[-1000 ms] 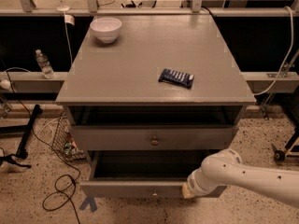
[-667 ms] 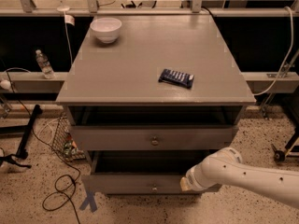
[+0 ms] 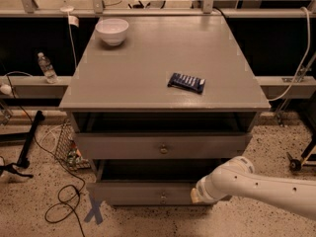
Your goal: Close middle drawer
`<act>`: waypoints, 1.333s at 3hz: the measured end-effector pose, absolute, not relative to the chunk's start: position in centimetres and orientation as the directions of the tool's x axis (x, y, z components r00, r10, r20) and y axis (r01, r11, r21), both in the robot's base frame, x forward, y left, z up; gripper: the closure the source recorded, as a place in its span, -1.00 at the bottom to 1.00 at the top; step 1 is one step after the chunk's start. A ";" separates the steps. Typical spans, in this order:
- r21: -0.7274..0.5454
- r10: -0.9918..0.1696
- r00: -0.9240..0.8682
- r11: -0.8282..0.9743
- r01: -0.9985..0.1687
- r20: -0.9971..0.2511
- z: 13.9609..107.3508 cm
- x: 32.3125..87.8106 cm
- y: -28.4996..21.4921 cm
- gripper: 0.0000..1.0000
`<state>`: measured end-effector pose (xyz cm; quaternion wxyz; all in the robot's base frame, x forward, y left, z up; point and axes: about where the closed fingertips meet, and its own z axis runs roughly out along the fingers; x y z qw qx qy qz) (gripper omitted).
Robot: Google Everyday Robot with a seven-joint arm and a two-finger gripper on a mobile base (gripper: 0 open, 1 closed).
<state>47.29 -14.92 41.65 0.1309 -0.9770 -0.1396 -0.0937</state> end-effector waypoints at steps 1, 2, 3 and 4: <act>-0.209 0.203 0.947 -0.944 0.257 0.247 40.9 47.6 -16.3 1.00; -0.186 0.172 0.931 -0.953 0.240 0.322 41.3 48.7 -17.6 1.00; -0.174 0.164 0.901 -0.952 0.251 0.402 41.8 50.5 -18.3 1.00; -0.167 0.167 0.874 -0.949 0.269 0.456 41.8 52.4 -18.4 1.00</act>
Offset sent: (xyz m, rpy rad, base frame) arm 0.0275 -0.0404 0.0015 -0.0189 -0.2191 -0.1262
